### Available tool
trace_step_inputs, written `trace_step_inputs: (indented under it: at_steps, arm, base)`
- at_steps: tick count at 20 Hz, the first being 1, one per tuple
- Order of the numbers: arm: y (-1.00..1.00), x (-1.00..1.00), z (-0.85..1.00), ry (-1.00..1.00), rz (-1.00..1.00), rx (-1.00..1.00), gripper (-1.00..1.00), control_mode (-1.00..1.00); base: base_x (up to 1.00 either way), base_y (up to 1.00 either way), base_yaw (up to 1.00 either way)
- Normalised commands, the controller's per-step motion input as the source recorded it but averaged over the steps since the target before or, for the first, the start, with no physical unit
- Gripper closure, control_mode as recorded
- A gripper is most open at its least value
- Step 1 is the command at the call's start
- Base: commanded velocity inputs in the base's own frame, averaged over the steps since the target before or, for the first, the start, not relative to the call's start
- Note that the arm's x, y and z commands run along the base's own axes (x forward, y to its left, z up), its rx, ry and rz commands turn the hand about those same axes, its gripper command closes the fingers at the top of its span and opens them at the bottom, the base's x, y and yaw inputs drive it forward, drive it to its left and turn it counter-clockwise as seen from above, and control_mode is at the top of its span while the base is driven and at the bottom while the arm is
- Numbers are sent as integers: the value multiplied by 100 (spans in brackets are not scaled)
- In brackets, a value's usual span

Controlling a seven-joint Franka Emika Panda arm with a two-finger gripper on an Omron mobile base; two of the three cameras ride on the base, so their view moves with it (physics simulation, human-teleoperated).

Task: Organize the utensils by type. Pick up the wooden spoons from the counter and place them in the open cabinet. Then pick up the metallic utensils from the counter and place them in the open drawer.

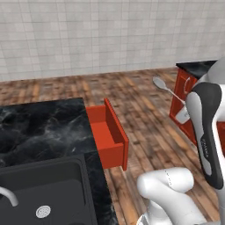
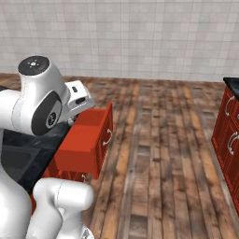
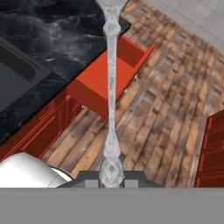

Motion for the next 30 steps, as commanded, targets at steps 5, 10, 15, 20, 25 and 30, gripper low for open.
trace_step_inputs:
  at_steps: [5, 10, 15, 20, 25, 30]
  arm:
    - [47, 63, -61, 21, 0, -1, 100, -100]
    - [63, 94, -64, 20, 0, 0, 100, -100]
    - [47, 95, -61, 15, 0, 0, 100, -100]
    - [42, 97, -59, 10, 0, 0, 100, -100]
    - [17, 71, -34, 10, 0, 0, 100, -100]
    - [0, 51, -18, 9, 0, 0, 100, -100]
  base:
    - [0, 0, 0]
    - [0, 0, 0]
    - [0, 0, 0]
    - [0, 0, 0]
    - [0, 0, 0]
    - [0, 0, 0]
